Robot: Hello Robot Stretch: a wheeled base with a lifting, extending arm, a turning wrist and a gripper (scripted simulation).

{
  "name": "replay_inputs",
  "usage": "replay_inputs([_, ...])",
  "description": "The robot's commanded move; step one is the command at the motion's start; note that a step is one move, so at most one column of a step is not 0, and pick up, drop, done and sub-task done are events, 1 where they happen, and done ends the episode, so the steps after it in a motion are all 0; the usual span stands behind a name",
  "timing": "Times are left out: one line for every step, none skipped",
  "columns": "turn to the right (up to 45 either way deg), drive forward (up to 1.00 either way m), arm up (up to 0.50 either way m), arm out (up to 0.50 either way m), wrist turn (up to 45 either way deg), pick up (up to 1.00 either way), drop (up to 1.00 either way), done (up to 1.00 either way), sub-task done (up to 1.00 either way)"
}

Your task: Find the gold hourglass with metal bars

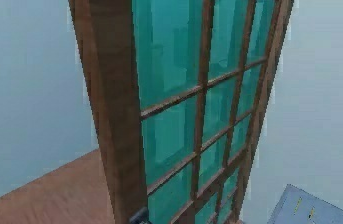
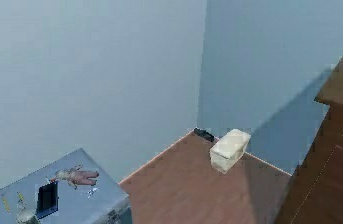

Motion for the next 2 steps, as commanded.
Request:
replay_inputs([45.0,0.0,0.0,0.0,0.0,0.0,0.0,0.0,0.0])
replay_inputs([0.0,0.0,0.0,0.0,0.0,0.0,0.0,1.0,0.0])
